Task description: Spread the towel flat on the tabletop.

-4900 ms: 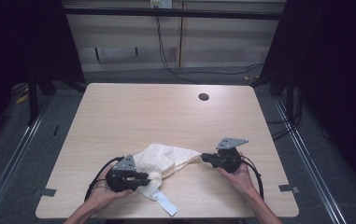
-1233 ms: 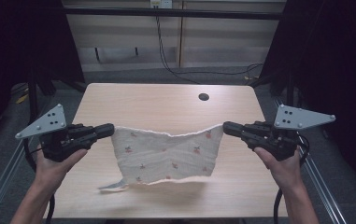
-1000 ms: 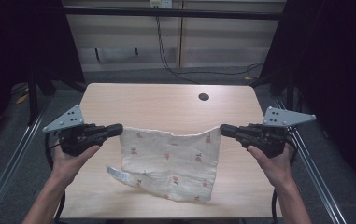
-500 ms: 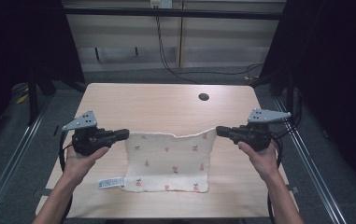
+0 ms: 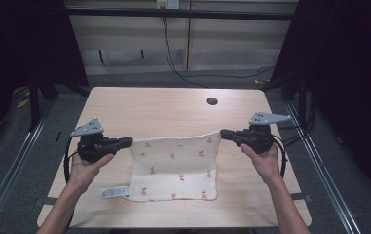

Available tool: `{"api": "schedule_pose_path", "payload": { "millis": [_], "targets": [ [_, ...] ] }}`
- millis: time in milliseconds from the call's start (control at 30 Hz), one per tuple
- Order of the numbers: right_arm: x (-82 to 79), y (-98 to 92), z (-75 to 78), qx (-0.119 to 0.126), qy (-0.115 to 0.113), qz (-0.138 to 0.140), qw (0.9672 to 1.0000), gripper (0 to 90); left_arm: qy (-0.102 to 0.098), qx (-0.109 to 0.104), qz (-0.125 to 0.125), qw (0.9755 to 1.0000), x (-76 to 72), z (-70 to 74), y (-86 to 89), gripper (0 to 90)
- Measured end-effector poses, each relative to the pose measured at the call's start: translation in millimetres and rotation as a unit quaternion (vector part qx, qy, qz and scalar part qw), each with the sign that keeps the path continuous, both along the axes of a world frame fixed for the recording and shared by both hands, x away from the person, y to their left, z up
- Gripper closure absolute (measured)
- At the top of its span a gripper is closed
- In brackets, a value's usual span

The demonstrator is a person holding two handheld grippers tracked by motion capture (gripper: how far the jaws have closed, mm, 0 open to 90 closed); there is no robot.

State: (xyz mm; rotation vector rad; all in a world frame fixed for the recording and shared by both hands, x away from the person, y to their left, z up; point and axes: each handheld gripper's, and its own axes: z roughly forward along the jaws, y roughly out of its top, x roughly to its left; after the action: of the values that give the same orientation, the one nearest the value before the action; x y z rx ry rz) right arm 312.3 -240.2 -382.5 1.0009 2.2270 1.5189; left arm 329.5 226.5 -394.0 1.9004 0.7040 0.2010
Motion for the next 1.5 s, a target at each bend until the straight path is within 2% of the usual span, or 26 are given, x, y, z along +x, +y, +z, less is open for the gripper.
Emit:
{"api": "schedule_pose_path", "payload": {
  "millis": [100,233,300,367,467,500,533,667,700,867,967,1133,1167,1200,1267,1300,1400,1433,1467,1500],
  "targets": [
    [6.5,2.4,-6.4,-0.002,0.009,-0.006,0.9999,88.2,0.007,-0.002,0.003,1.0,5.4,-4.5,0.5,87.7],
    [16.3,4.0,-14.8,0.003,0.015,-0.009,0.9998,88.2,0.029,-0.002,0.008,0.9995,19.5,-16.3,0.2,87.7],
    [21.1,5.0,-19.7,-0.006,0.02,-0.014,0.9997,88.2,0.037,0.003,0.009,0.9993,26.1,-21.8,-1.2,87.6],
    [25.7,4.9,-24.8,-0.011,0.026,-0.015,0.9995,88.1,0.039,0.011,0.009,0.9991,30.1,-25.3,-4.7,87.4],
    [29.8,6.2,-33.1,-0.016,0.03,-0.02,0.9992,87.1,0.038,0.01,0.005,0.9992,33.4,-27.8,-9.4,87.0],
    [31.6,7.5,-35.6,-0.024,0.033,-0.023,0.9989,86.9,0.038,0.014,0.004,0.9992,34.9,-28.7,-10.6,86.6],
    [33.7,8.8,-37.6,-0.034,0.034,-0.026,0.9985,86.7,0.037,0.014,0.008,0.9992,37.0,-30.2,-11.6,86.2],
    [42.4,10.0,-45.9,-0.026,0.038,-0.035,0.9983,85.4,0.058,0.017,0.02,0.998,47.4,-40.6,-13.9,85.5],
    [45.4,10.0,-48.3,-0.024,0.042,-0.036,0.9982,84.1,0.058,0.024,0.021,0.9978,49.0,-43.6,-15.4,85.1],
    [58.1,10.5,-60.6,-0.036,0.061,-0.051,0.9962,78.5,0.067,0.027,0.036,0.9967,56.3,-52.3,-16.4,78.2],
    [56.7,8.9,-64.6,-0.043,0.066,-0.05,0.9956,75.5,0.062,0.044,0.042,0.9962,53.3,-47.6,-10.5,67.2],
    [51.2,10.2,-64.7,-0.055,0.068,-0.042,0.9953,69.0,0.062,0.044,0.036,0.9965,43.1,-42.7,0.3,61.9],
    [49.5,11.3,-64.4,-0.059,0.068,-0.04,0.9951,67.5,0.059,0.048,0.034,0.9965,39.5,-42.8,0.4,61.8],
    [42.3,16.0,-62.6,-0.068,0.074,-0.032,0.9944,61.4,0.063,0.056,0.024,0.9961,32.4,-45.2,-1.5,60.9],
    [38.6,17.9,-62.3,-0.07,0.075,-0.027,0.9944,61.5,0.064,0.062,0.017,0.9958,27.1,-48.4,-3.9,60.1],
    [27.1,22.3,-63.0,-0.082,0.072,-0.008,0.994,61.4,0.069,0.069,0.008,0.9952,23.0,-51.7,-5.8,59.8],
    [16.0,25.4,-67.7,-0.09,0.081,0.008,0.9926,58.7,0.074,0.092,-0.009,0.993,14.3,-61.5,-9.6,59.1],
    [16.0,25.4,-67.7,-0.09,0.081,0.008,0.9926,58.7,0.08,0.092,-0.014,0.9925,12.0,-65.9,-10.2,59.1],
    [12.7,26.3,-70.3,-0.092,0.085,0.01,0.9921,58.4,0.091,0.1,-0.021,0.9906,10.7,-71.4,-10.7,58.0],
    [6.5,29.6,-78.0,-0.094,0.096,0.02,0.9908,58.6,0.094,0.109,-0.021,0.9893,9.4,-75.8,-11.5,52.4]
  ]
}}
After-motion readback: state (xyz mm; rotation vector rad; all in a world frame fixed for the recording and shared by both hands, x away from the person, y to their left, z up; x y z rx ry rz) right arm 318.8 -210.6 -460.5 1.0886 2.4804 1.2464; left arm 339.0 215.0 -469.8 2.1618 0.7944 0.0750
